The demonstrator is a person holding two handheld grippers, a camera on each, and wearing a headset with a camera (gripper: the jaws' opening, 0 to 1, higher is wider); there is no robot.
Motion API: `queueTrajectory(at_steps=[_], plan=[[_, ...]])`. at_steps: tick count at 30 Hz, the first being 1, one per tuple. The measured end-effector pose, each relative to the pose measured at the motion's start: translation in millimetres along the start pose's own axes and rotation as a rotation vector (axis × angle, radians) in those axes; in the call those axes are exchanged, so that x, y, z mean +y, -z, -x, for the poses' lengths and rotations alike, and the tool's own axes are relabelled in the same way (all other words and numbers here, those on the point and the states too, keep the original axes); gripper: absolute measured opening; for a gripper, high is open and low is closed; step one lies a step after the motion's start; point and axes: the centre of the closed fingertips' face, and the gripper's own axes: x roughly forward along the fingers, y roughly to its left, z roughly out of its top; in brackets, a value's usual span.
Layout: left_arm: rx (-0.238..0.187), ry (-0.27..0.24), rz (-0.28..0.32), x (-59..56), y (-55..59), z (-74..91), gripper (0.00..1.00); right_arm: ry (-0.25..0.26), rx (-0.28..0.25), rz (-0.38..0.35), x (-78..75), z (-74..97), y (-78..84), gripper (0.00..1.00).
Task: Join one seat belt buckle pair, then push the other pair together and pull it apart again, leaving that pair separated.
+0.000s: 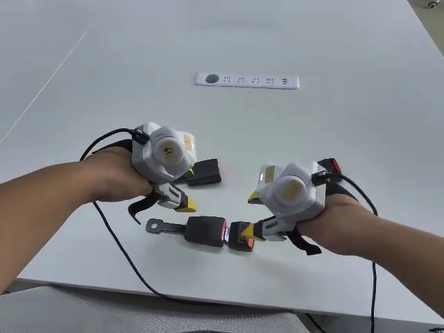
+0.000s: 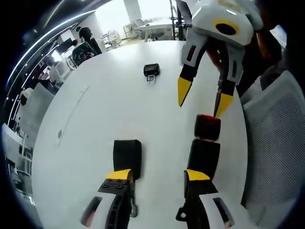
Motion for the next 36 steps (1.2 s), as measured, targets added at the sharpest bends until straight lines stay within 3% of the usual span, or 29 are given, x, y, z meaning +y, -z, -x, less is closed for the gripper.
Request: queueTrajectory(at_steps=[6, 13, 20, 29, 31, 36], plan=[[0.005, -0.029, 0.011, 22.0, -4.7, -2.5, 0.46, 0.026, 0.001, -0.007, -30.8, 11.9, 15.2, 0.37], [0.024, -0.017, 0.008, 33.1, -5.8, -17.7, 0.47, 0.030, -0.008, 0.010, -56.5, 23.1, 38.0, 0.36], [0.038, -0.035, 0.001, 48.7, -6.2, -24.9, 0.48, 0.054, 0.021, -0.033, -95.1, 37.8, 68.6, 0.36], [0.091, 0.020, -0.024, 45.8, 5.5, -36.6, 0.52, 0.092, 0.044, -0.057, -122.4, 52.5, 94.9, 0.39], [0.109, 0.035, -0.049, 43.5, 9.9, -38.4, 0.52, 0.109, 0.067, -0.021, -127.1, 54.8, 105.0, 0.44], [0.131, 0.055, -0.062, 45.6, 15.4, -42.1, 0.52, 0.106, 0.066, -0.029, -133.3, 59.4, 118.3, 0.50]])
